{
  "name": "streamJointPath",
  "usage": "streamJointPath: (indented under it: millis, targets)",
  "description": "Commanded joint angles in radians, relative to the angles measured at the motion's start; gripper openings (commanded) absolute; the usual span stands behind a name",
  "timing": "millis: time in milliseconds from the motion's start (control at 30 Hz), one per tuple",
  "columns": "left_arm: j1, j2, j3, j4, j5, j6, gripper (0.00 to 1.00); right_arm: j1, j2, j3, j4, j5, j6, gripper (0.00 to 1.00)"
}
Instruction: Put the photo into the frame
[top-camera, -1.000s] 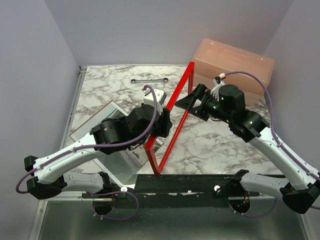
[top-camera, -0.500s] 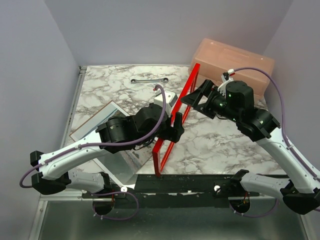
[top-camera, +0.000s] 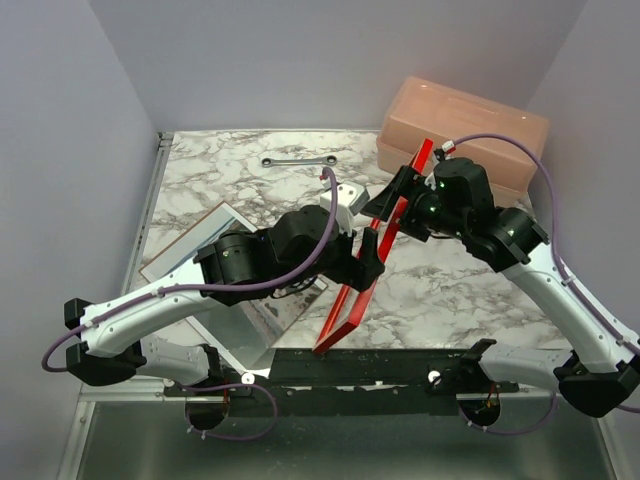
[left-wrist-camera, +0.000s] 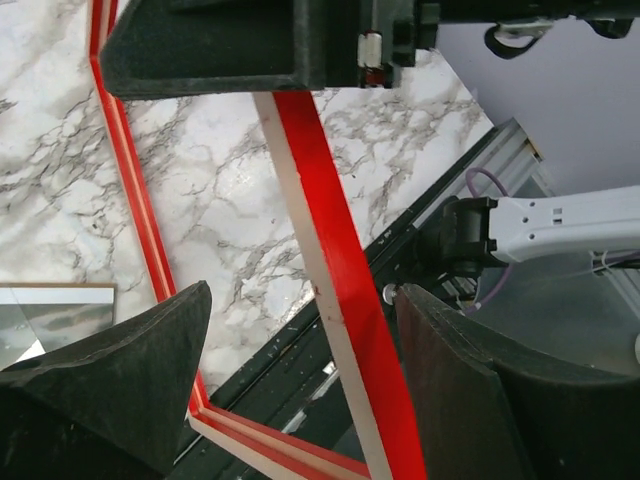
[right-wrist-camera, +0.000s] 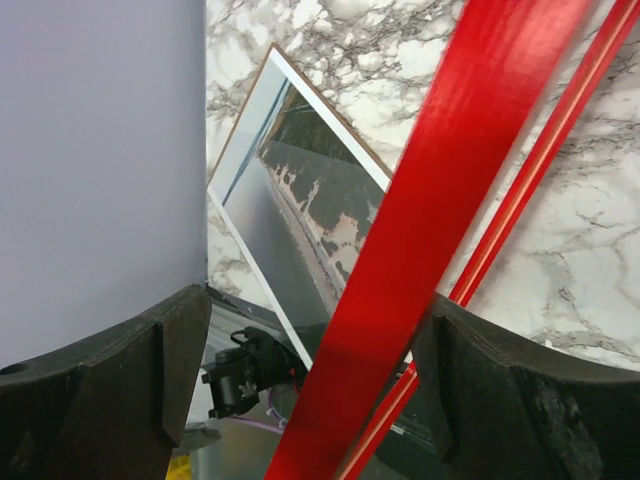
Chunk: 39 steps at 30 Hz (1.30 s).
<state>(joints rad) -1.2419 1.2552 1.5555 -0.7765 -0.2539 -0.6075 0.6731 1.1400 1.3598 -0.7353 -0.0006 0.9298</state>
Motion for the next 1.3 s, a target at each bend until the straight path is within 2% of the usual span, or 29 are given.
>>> streamJointPath:
  millis: [0,233,333,400,733,900,1067,1267]
  targets:
    - [-0.007,-0.033,-0.015,0.059,0.090,0.037,0.77,0.000,0.022,0.085,-0.104,0.055,-0.051,0.80]
    - [-0.005,-0.125,-0.101,0.111,0.049,0.023,0.82,-0.001,0.050,0.146,-0.231,0.135,-0.117,0.44]
    - [0.010,-0.161,-0.153,0.109,0.021,0.000,0.84,0.000,0.050,0.147,-0.258,0.169,-0.136,0.24]
    - [0.035,-0.182,-0.192,0.102,0.023,-0.026,0.84,-0.001,0.049,0.140,-0.268,0.176,-0.154,0.19]
    - [0.300,-0.175,-0.466,0.116,0.251,-0.171,0.79,-0.001,0.035,0.053,-0.313,0.252,-0.185,0.19]
    - [0.373,-0.101,-0.585,0.157,0.326,-0.177,0.77,-0.001,0.027,0.005,-0.314,0.296,-0.197,0.19]
    - [0.440,-0.012,-0.701,0.273,0.449,-0.194,0.73,-0.001,0.025,-0.033,-0.302,0.307,-0.200,0.19]
    - [0.485,0.128,-0.730,0.357,0.555,-0.193,0.66,-0.002,0.027,-0.075,-0.278,0.297,-0.205,0.19]
